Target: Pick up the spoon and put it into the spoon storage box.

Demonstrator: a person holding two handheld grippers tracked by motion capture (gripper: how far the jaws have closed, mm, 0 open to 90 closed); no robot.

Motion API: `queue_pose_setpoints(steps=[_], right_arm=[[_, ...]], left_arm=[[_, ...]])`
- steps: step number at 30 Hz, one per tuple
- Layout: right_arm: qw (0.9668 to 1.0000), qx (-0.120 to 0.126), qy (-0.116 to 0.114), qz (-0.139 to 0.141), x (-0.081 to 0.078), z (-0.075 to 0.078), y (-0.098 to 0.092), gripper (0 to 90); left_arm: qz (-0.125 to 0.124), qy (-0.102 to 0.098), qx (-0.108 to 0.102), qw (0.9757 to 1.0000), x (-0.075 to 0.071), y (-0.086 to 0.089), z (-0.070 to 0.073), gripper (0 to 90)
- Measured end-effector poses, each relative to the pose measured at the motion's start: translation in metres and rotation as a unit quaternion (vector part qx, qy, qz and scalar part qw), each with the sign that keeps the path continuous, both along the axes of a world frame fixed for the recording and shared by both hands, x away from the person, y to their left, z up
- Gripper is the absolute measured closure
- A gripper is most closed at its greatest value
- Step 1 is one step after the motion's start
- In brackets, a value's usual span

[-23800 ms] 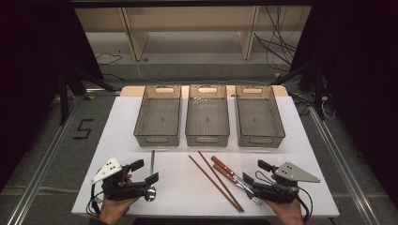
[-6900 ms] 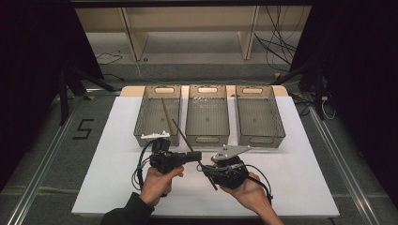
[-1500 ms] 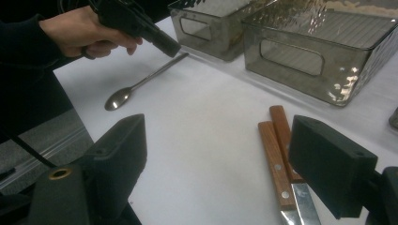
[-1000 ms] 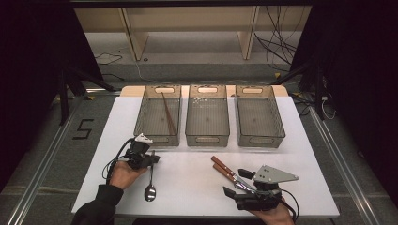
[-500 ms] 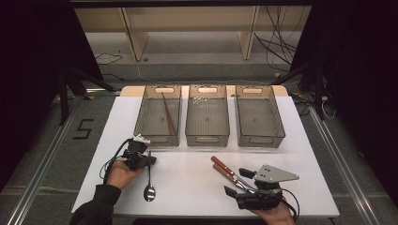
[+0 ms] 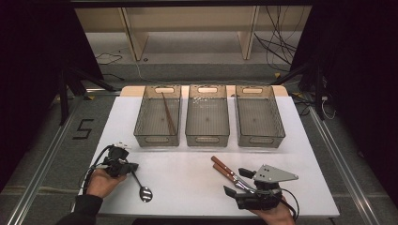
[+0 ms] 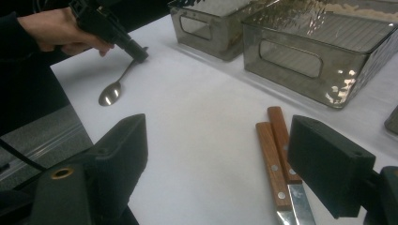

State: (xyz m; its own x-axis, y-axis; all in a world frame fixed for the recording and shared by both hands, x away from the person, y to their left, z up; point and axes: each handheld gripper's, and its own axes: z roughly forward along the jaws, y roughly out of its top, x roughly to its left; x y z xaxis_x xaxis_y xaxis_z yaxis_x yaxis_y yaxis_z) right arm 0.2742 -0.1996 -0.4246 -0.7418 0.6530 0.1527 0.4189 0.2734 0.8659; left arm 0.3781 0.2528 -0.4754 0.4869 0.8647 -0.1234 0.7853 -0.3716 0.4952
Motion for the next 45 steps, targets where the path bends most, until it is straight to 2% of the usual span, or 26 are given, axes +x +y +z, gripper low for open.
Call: queue_pose_setpoints(steps=[10, 20, 30, 45], right_arm=[[1.0, -0.003, 0.0, 0.002, 0.0, 0.0, 0.001, 21.6], [1.0, -0.002, 0.001, 0.004, 0.0, -0.001, 0.002, 21.7], [1.0, -0.003, 0.002, 0.006, 0.0, -0.001, 0.003, 21.8], [1.0, -0.002, 0.001, 0.005, -0.001, 0.0, 0.003, 21.7]], left_arm=[[0.003, 0.019, 0.021, 0.9996, -0.023, 0.016, 0.003, 88.9], [-0.004, 0.032, 0.04, 0.9987, -0.04, 0.021, 0.005, 88.9], [-0.01, 0.053, 0.048, 0.9974, -0.051, 0.029, 0.007, 88.9], [-0.021, 0.067, 0.058, 0.9958, -0.059, 0.032, 0.009, 88.8]])
